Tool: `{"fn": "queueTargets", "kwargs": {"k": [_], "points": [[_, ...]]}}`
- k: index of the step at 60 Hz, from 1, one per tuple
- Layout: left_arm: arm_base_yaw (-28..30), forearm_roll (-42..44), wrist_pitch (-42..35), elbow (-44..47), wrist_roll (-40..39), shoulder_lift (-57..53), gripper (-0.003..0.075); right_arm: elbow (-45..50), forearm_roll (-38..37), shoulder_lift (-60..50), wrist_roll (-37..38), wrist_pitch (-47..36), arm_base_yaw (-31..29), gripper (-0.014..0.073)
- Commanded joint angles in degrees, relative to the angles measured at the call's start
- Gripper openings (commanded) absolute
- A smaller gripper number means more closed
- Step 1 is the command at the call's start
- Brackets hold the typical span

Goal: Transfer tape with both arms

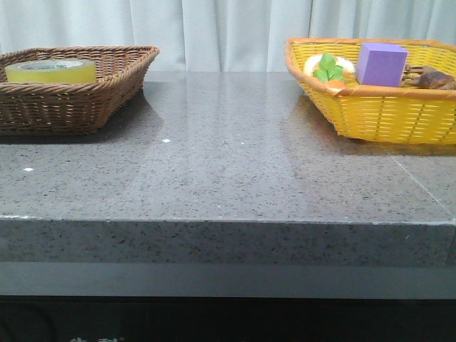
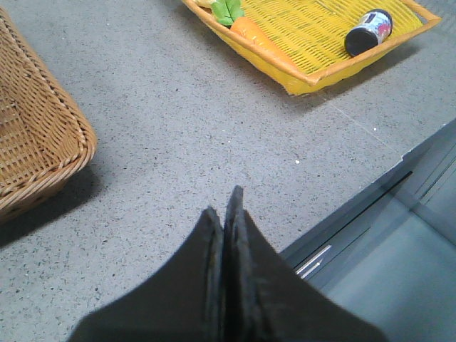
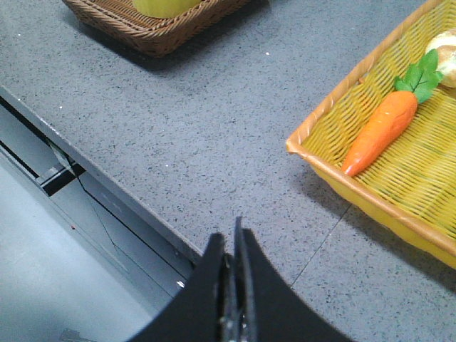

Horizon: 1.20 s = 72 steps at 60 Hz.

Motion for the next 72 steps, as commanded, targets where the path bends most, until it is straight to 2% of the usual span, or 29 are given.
{"fn": "queueTargets", "kwargs": {"k": [1, 19, 26, 39, 51, 64, 67, 72], "points": [[-0.5, -0.6, -4.4, -1.5, -0.6, -0.1, -0.002, -1.5, 0.1, 0.0, -0.4, -3.7, -0.2, -0.0068], [-0.3, -0.9, -5.4, -0.3, -0.6, -1.7, -0.002, -1.5, 0.1, 0.0, -0.4, -3.7, -0.2, -0.0068], [5.0, -1.1, -9.2, 4.3, -0.6, -6.5, -0.002, -1.5, 0.1, 0.0, -0.4, -3.6, -0.2, -0.0068], [19.2, -1.0, -27.4, 21.7, -0.6, -20.5, -0.002, -1.5, 0.1, 0.0, -0.4, -3.6, -0.2, -0.0068], [29.2, -1.0, -37.8, 36.9, -0.6, -33.1, -0.002, -1.5, 0.1, 0.0, -0.4, -3.6, -0.2, -0.0068], [33.6, -1.0, -44.6, 46.5, -0.6, -40.7, -0.002, -1.5, 0.1, 0.0, -0.4, -3.6, -0.2, -0.0068], [33.7, -1.0, -41.9, 46.3, -0.6, -42.0, -0.002, -1.5, 0.1, 0.0, -0.4, -3.6, -0.2, -0.0068], [34.2, -0.8, -42.5, 46.5, -0.6, -42.1, -0.002, -1.5, 0.1, 0.1, -0.4, -3.5, -0.2, -0.0068]]}}
